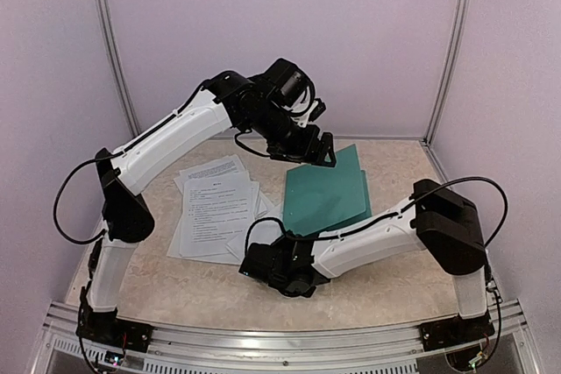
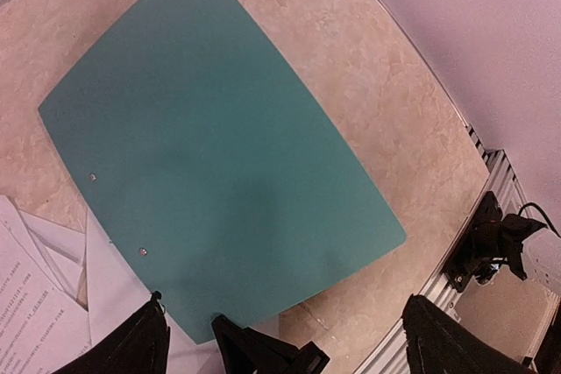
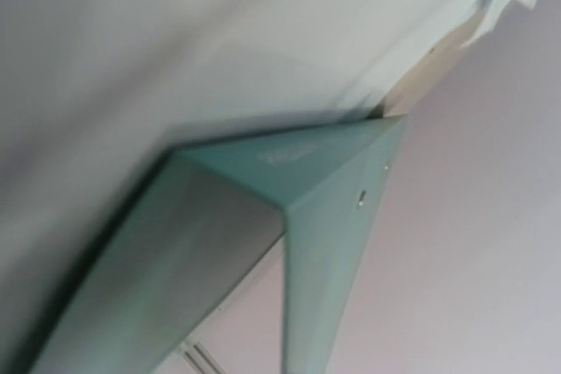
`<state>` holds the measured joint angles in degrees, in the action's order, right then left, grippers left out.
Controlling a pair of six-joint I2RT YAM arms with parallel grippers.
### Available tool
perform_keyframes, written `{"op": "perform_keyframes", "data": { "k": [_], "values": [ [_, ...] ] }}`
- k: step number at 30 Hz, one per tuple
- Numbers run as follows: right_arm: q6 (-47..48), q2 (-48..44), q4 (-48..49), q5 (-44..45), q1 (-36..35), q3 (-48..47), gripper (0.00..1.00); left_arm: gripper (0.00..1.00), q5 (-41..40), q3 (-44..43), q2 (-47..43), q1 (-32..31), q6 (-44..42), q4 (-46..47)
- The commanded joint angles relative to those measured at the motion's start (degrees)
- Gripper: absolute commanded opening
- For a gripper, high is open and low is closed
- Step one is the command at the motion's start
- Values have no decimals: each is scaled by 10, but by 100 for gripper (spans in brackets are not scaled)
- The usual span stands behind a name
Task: Put the files into the folder
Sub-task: Move the folder to the center of the board.
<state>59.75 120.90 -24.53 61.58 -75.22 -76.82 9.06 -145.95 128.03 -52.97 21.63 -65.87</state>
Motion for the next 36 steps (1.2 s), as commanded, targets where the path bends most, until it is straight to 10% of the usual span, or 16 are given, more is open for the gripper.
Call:
{"op": "perform_keyframes", "data": {
  "k": [1,36],
  "values": [
    [-18,33,-62,-14,-11,-52,0,89,24,-1,17,-12,18,2],
    [123,61,195,-90,-12,-7,0,93,14,107,11,-33,-47,-8]
  ]
}}
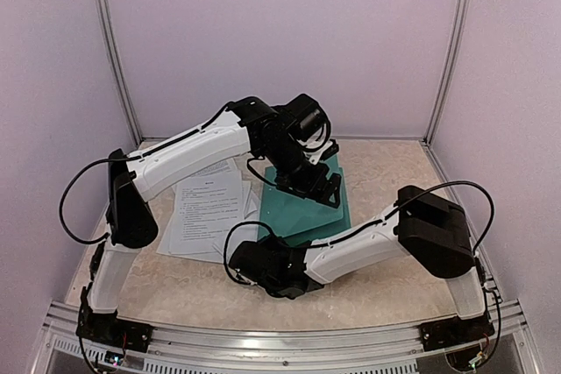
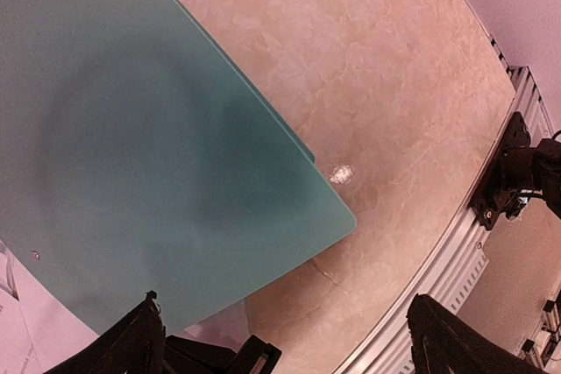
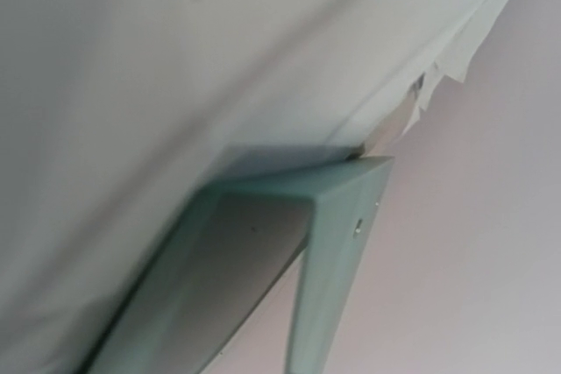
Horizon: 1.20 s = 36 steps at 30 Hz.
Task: Put the files into the folder
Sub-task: Move the folder to the center of the board.
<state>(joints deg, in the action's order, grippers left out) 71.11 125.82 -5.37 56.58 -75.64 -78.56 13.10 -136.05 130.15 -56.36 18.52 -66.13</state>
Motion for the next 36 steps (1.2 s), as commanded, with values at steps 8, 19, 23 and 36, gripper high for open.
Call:
{"op": "perform_keyframes", "data": {
  "k": [8,19,23,36],
  "values": [
    [-39,16,-20,-7,-5,2,0,93,-36,162,-133,31,14,87],
    [-191,-22,90,30,4,79,23,93,-89,292,-250,51,20,121],
    [-296,-46,63,31,3,89,46,93,-97,302,-261,61,21,120],
    [-543,-161,-46,-19,-7,123,67,94,-91,319,-292,93,38,127]
  ]
}}
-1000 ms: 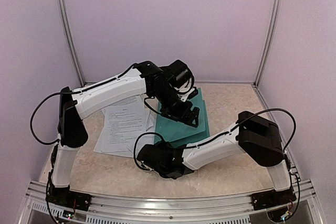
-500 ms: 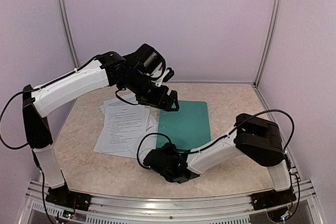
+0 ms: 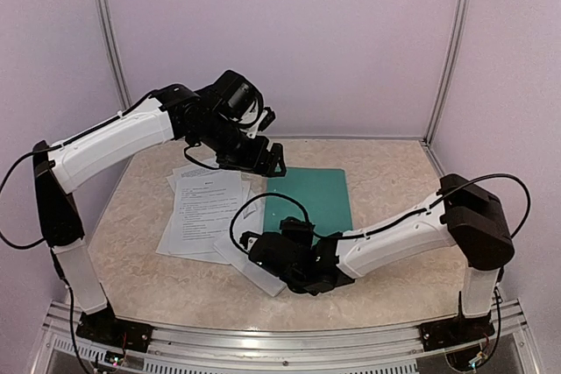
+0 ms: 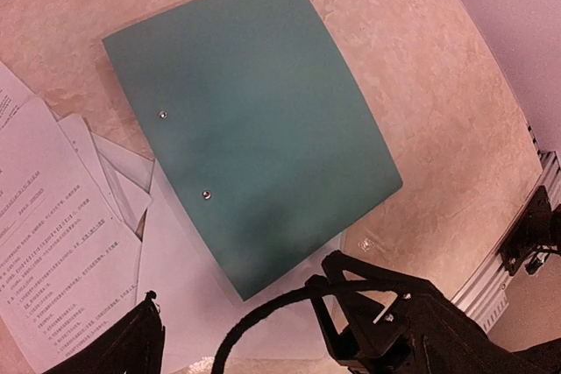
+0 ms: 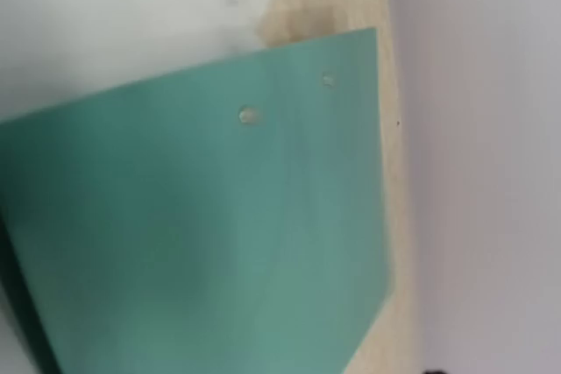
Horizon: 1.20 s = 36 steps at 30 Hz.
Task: Put the files into the folder
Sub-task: Move the folder to the center of the board, then pick up the folder from the center of the board.
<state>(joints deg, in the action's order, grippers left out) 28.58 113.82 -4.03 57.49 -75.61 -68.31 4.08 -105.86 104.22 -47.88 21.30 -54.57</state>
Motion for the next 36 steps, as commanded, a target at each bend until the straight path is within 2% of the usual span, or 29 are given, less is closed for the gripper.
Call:
{"op": "perform_keyframes", "data": {
  "k": [1,4,9,14,18,23,28,32,36],
  "values": [
    [-139,-49,-74,-35,-11,25,69,94,0,23,-35,9,12,15],
    [-188,-66,-101,-54,-18,44,73,94,2,37,-42,15,18,27],
    [-304,-96,-151,-32,-18,72,75,94,2,70,-48,16,42,51],
    [-404,-166,-162,-36,14,112,76,92,13,192,-105,16,111,159],
    [-440,-232,-154,-88,72,140,77,87,8,267,-127,-12,136,220],
    [-450,-325,-109,-187,164,195,77,86,-84,277,-91,-86,28,230],
    [-461,-396,-84,-297,284,232,76,81,-86,298,-51,-107,-103,264],
    [-467,-401,-72,-393,370,240,76,80,-84,308,-28,-125,-244,274],
    [-466,-384,-48,-451,407,247,76,80,-94,300,7,-132,-321,274]
  ]
}}
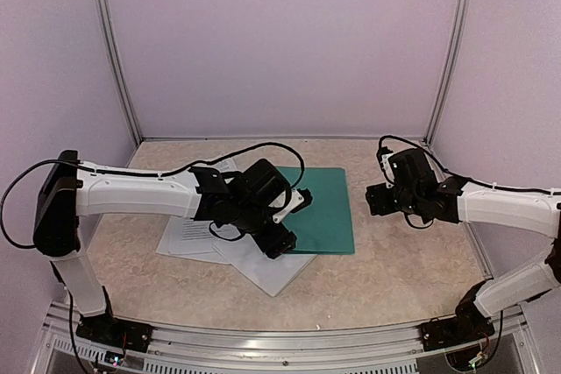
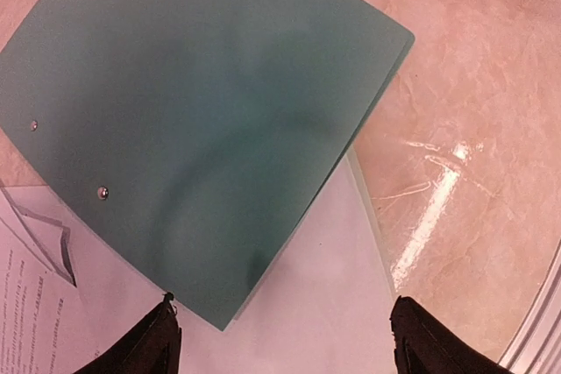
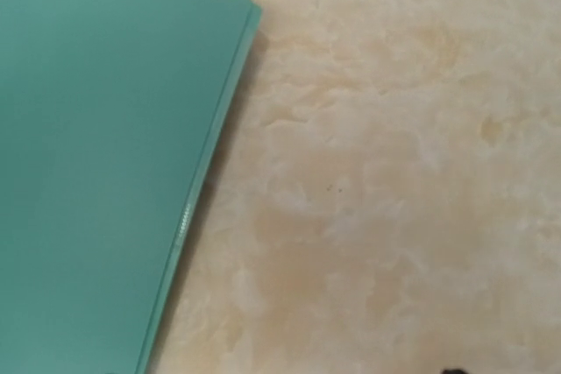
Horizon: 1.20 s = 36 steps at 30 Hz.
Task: Put the files into the folder
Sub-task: Pick up the folder from the center of the board.
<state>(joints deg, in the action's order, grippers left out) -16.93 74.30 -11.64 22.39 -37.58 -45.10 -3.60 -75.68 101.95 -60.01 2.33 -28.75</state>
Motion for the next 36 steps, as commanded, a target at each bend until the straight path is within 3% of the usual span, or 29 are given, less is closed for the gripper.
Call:
{"op": "perform_keyframes", "data": {
  "k": [1,16,36],
  "values": [
    [-9,14,37,-109,31,18,76,80,-22,-5,38,-11,-144,18],
    [-5,40,82,-163,49,40,75,70,-152,-60,154,-33,-265,-12],
    [-16,47,101,-192,49,55,75,47,-177,-59,158,-33,-275,-6]
  ]
}}
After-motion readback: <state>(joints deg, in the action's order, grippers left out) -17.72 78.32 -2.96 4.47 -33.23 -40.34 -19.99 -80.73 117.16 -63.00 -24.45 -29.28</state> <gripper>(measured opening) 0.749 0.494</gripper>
